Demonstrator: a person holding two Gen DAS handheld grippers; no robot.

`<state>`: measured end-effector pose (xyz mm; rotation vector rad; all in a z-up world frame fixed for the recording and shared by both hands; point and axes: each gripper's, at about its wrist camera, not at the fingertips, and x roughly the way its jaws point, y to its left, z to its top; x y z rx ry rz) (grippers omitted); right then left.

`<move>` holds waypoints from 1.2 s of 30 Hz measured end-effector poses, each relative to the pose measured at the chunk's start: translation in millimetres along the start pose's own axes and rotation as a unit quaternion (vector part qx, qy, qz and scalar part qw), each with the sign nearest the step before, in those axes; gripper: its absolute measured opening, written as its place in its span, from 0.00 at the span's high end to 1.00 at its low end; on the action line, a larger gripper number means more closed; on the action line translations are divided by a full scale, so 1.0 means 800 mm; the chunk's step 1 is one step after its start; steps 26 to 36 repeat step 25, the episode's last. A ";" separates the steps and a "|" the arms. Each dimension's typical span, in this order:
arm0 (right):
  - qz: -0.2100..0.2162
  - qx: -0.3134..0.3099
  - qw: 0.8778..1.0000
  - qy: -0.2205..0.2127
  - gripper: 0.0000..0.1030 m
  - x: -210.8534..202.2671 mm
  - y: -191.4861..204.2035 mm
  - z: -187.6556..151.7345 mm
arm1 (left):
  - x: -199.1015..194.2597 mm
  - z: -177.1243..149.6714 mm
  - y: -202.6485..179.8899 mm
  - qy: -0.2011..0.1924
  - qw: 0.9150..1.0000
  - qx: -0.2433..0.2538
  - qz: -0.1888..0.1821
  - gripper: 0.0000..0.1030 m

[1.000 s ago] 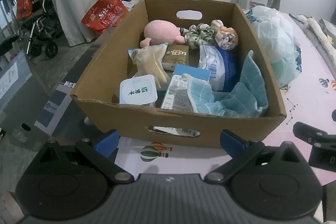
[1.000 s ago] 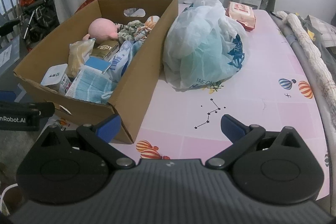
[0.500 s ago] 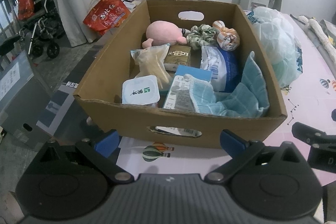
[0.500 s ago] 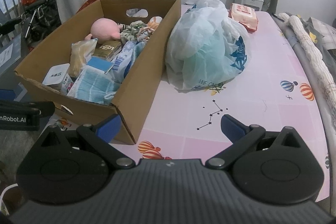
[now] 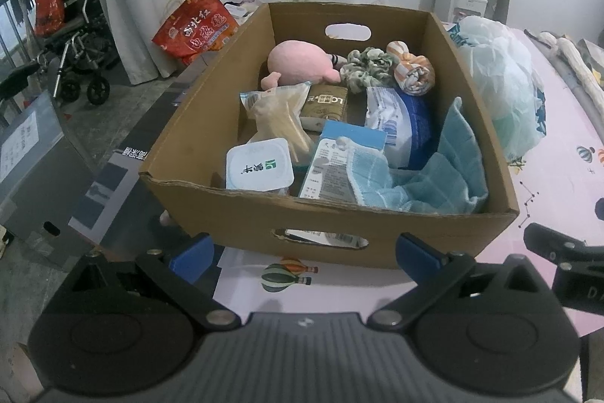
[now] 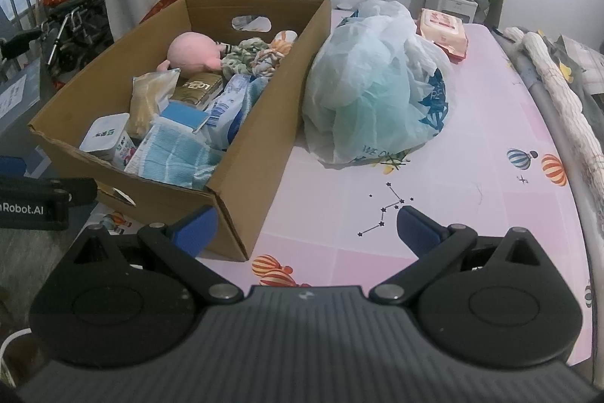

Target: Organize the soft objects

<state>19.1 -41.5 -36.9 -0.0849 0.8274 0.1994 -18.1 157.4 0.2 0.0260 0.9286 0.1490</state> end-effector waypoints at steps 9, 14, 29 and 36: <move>0.002 -0.001 1.000 0.001 0.01 0.000 0.001 0.000 | 0.000 0.000 0.000 0.000 1.000 0.000 0.000 0.00; 0.003 -0.001 1.000 0.001 0.01 0.000 0.001 -0.001 | 0.001 0.000 0.000 0.000 1.000 0.000 0.001 0.00; 0.004 -0.002 1.000 0.001 0.01 0.000 0.002 -0.002 | 0.000 -0.002 0.001 0.001 1.000 -0.001 0.000 0.00; 0.004 -0.002 1.000 0.001 0.01 0.000 0.002 -0.002 | 0.000 -0.002 0.001 0.001 1.000 -0.001 0.000 0.00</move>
